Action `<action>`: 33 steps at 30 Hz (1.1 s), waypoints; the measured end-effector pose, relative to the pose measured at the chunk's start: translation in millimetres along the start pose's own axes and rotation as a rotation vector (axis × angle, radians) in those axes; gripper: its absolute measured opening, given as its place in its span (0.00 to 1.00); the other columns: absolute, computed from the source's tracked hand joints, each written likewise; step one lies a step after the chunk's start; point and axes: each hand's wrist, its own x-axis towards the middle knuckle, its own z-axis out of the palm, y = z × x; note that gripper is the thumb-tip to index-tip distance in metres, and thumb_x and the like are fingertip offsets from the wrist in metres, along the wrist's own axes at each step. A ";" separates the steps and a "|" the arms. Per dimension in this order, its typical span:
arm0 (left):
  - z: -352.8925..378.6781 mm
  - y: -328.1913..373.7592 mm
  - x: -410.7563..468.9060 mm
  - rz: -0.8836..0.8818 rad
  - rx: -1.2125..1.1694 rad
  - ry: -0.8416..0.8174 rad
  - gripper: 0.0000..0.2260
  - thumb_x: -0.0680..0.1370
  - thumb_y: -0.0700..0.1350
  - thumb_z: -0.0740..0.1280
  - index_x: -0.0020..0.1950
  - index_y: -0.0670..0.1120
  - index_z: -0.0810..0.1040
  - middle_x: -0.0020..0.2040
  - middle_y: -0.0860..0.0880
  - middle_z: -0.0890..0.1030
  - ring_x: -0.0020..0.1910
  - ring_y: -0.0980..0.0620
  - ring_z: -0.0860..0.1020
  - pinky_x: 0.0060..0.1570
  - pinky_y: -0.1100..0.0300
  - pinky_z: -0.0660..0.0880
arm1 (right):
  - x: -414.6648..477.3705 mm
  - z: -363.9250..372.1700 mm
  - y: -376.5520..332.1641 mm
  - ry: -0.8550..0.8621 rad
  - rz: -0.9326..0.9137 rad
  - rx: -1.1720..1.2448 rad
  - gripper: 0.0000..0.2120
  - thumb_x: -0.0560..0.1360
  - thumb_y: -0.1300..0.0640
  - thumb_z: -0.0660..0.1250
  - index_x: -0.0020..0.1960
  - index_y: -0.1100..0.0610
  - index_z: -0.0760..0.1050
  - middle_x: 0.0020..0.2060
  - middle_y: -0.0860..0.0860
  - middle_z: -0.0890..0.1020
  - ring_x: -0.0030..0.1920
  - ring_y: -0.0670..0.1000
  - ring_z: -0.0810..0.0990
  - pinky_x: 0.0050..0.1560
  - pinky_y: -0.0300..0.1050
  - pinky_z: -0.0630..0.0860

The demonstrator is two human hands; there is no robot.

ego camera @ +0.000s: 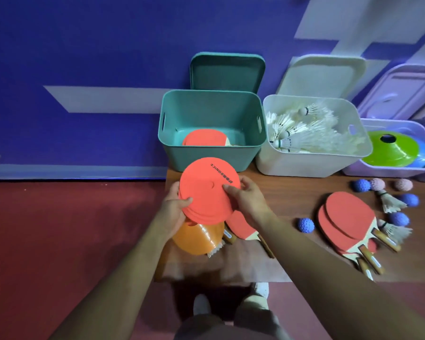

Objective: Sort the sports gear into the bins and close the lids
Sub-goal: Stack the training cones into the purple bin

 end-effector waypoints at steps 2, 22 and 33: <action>17.9 7.3 -1.3 0.004 -0.026 -0.036 0.18 0.76 0.30 0.59 0.65 0.41 0.70 0.62 0.39 0.77 0.62 0.41 0.75 0.64 0.46 0.71 | -9.5 -8.2 -7.3 0.014 -0.052 -0.062 0.09 0.75 0.63 0.71 0.50 0.53 0.74 0.42 0.51 0.83 0.36 0.46 0.80 0.34 0.41 0.76; 270.7 2.7 40.4 0.218 0.456 -0.078 0.20 0.71 0.31 0.64 0.50 0.57 0.73 0.48 0.44 0.79 0.45 0.44 0.77 0.50 0.45 0.75 | -20.6 -212.0 -93.8 0.137 -0.143 0.136 0.16 0.72 0.68 0.66 0.57 0.57 0.70 0.45 0.57 0.79 0.43 0.55 0.79 0.44 0.54 0.76; 402.0 -181.2 92.1 -0.053 0.798 -0.024 0.12 0.81 0.46 0.63 0.63 0.45 0.67 0.58 0.38 0.77 0.44 0.48 0.77 0.42 0.59 0.74 | 11.0 -471.7 -95.0 0.177 -0.204 -0.182 0.16 0.72 0.72 0.66 0.51 0.53 0.72 0.42 0.53 0.80 0.41 0.49 0.77 0.44 0.46 0.74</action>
